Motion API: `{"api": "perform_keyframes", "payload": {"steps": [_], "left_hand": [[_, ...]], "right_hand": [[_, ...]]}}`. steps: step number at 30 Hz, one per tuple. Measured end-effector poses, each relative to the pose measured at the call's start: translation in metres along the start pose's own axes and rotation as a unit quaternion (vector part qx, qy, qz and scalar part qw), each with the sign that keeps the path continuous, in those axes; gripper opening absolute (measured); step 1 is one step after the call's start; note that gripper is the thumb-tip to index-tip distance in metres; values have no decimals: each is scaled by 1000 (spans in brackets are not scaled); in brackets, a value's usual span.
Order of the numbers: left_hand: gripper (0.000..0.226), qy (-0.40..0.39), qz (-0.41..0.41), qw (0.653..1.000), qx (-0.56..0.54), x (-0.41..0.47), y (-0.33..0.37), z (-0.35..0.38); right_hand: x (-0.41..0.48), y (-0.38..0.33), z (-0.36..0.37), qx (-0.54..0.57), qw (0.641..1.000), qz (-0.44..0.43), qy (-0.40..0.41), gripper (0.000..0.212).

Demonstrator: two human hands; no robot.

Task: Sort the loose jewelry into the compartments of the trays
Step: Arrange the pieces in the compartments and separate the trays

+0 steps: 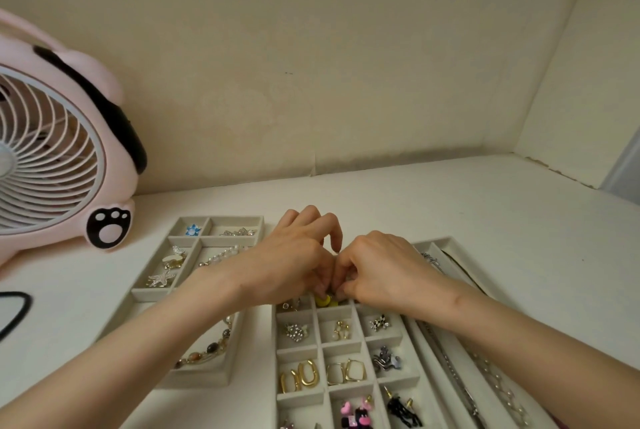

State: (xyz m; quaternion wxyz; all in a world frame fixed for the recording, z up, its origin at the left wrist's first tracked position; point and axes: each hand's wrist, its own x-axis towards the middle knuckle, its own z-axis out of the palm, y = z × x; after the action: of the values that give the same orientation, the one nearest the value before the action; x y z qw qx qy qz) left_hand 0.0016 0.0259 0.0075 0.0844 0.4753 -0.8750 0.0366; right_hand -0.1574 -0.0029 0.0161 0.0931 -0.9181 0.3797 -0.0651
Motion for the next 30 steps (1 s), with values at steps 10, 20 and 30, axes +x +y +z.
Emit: {"api": "perform_keyframes", "payload": {"steps": [10, 20, 30], "left_hand": [[10, 88, 13, 996, -5, -9, -18, -3], [6, 81, 91, 991, 49, 1, -4, -8], [13, 15, 153, 979, 132, 7, -2, -3]], "right_hand": [[1, 0, 1, 39, 999, 9, -12, 11], [-1, 30, -44, 135, 985, 87, 66, 8], [-6, 36, -34, 155, 980, 102, 66, 7]]}}
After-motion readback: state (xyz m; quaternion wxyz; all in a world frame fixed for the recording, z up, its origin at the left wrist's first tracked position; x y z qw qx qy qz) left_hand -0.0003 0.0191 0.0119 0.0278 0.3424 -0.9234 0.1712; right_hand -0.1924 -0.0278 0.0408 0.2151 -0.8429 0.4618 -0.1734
